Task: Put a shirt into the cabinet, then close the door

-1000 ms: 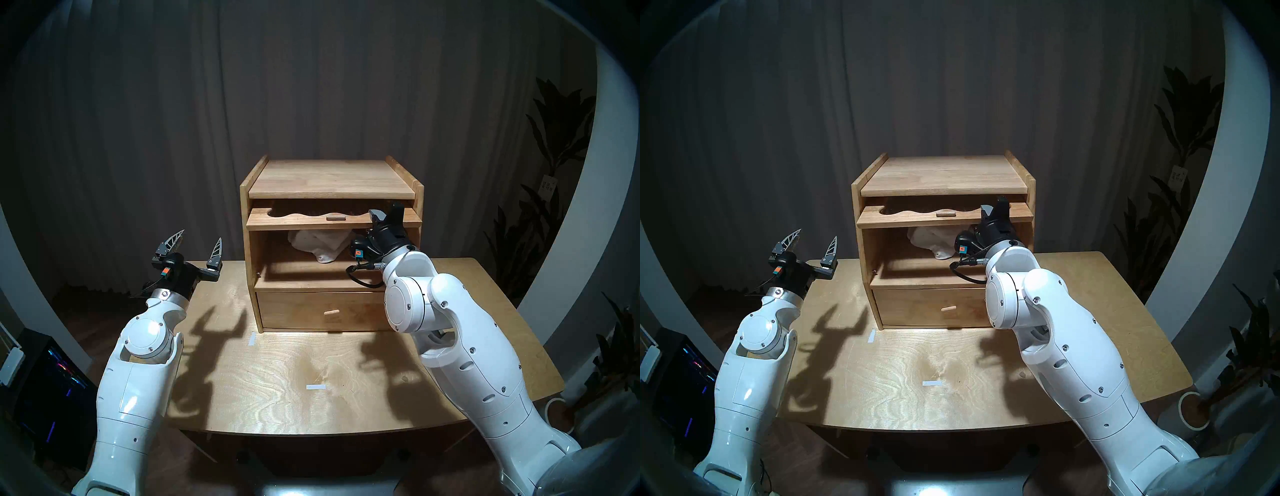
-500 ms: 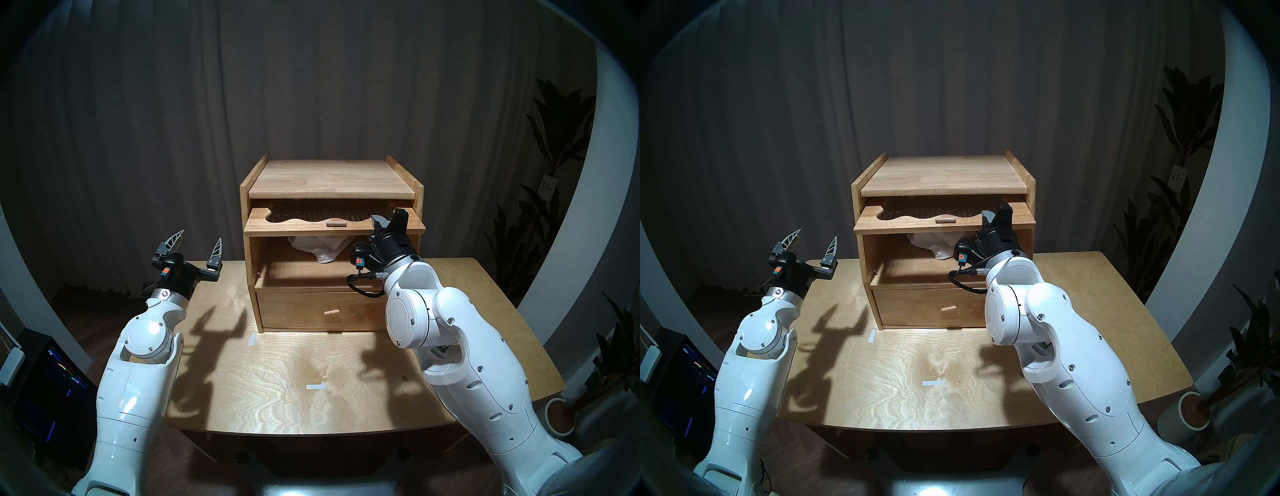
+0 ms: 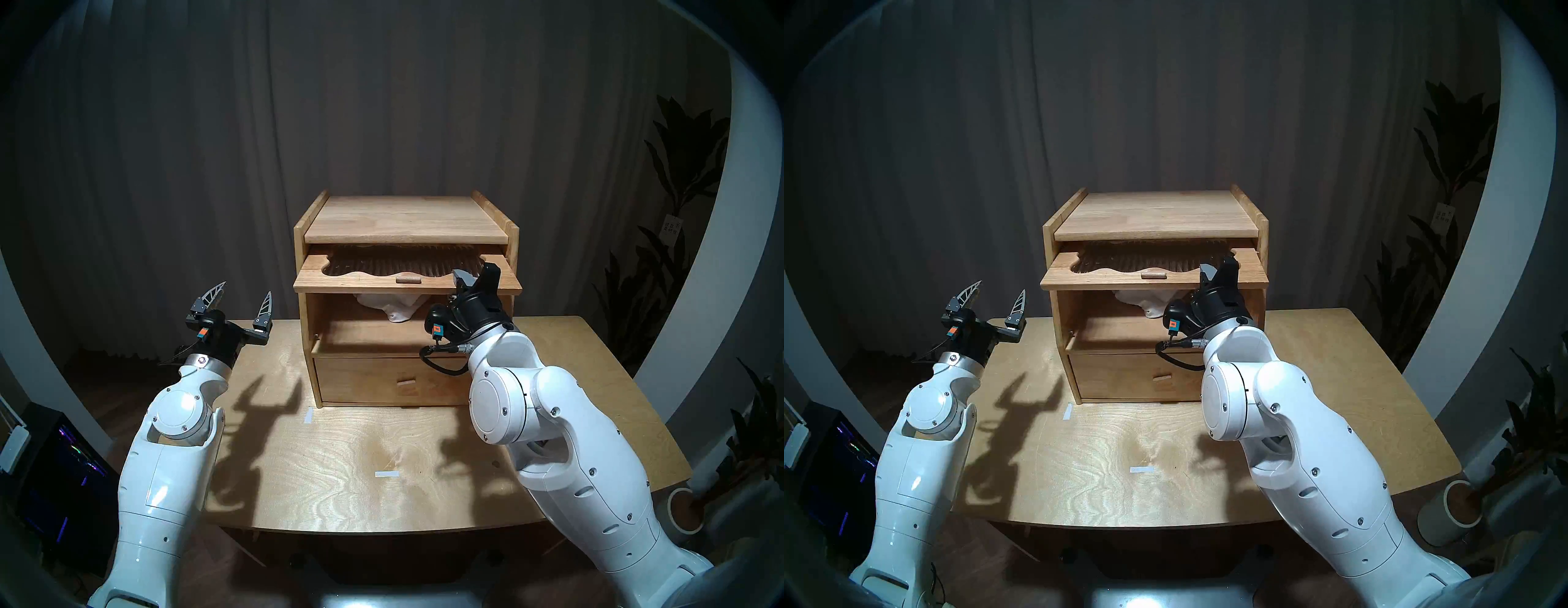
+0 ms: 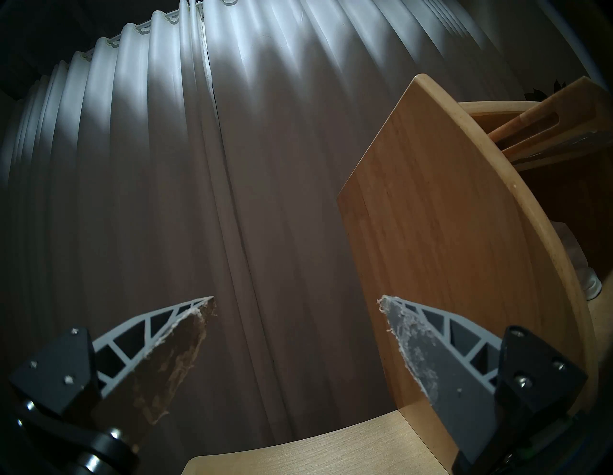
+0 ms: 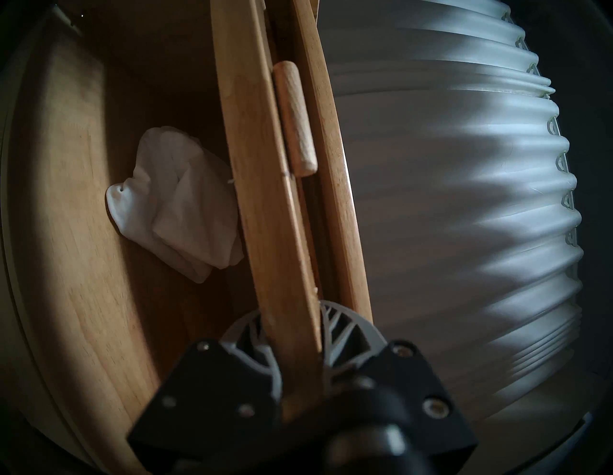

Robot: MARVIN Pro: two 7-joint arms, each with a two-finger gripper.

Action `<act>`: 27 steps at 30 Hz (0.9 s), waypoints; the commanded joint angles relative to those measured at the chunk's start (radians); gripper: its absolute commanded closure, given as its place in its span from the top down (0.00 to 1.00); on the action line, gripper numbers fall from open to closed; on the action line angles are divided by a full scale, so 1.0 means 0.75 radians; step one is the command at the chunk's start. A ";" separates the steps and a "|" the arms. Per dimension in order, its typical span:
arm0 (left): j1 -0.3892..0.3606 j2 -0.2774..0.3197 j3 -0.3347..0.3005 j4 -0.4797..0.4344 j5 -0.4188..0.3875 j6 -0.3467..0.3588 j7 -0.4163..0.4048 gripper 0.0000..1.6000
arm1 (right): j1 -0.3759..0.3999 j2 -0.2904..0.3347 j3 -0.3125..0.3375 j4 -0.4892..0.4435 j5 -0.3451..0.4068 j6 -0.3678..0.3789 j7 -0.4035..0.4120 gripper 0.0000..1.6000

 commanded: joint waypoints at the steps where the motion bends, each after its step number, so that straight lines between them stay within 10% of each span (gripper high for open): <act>1: -0.018 0.001 0.002 -0.029 -0.002 -0.008 -0.003 1.00 | -0.040 0.016 0.008 -0.083 0.002 0.011 -0.003 0.00; 27: -0.018 0.001 0.003 -0.029 -0.002 -0.008 -0.003 1.00 | -0.020 0.025 -0.049 -0.116 0.070 -0.033 0.049 0.00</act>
